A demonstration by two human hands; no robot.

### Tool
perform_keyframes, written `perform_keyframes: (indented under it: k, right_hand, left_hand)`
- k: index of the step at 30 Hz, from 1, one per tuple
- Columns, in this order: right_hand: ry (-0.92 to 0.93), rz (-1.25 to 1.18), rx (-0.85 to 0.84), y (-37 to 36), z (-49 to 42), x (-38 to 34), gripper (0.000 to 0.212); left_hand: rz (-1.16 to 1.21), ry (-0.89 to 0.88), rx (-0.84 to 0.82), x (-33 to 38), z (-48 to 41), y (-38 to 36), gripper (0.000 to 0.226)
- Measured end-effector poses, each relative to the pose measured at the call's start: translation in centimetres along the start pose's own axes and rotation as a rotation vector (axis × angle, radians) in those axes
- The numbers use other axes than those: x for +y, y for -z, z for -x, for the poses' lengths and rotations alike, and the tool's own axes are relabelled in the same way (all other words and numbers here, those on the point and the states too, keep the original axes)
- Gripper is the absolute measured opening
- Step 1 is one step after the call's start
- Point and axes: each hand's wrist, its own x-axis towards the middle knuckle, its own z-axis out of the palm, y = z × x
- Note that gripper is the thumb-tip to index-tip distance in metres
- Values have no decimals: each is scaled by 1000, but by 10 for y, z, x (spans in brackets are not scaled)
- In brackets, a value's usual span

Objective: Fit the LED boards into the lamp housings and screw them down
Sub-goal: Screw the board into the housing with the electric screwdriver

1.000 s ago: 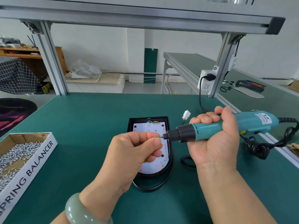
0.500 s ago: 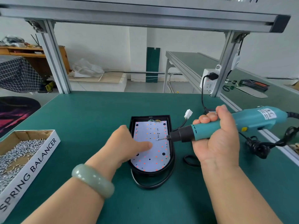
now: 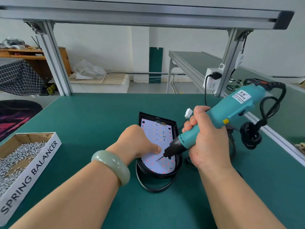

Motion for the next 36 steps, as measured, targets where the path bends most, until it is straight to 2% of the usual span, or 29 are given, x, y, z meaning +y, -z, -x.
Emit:
perform_keyframes:
  k: [7, 13, 18, 24, 30, 36]
  right_hand:
    - [61, 72, -57, -3, 3, 2, 12]
    - [95, 83, -374, -13, 9, 3, 8]
    - [72, 73, -476, -13, 8, 1, 11]
    - [3, 81, -337, -16, 7, 4, 25]
    - [83, 147, -337, -17, 10, 6, 16]
    - [56, 119, -312, -16, 8, -1, 17]
  left_hand:
    - [23, -3, 4, -1, 0, -2, 55]
    - [33, -32, 25, 0, 1, -4, 51]
    - [36, -31, 30, 0, 2, -4, 49]
    - [29, -32, 33, -1, 1, -5, 49]
    - [35, -32, 35, -2, 1, -5, 48]
    - [59, -31, 37, -3, 0, -4, 54]
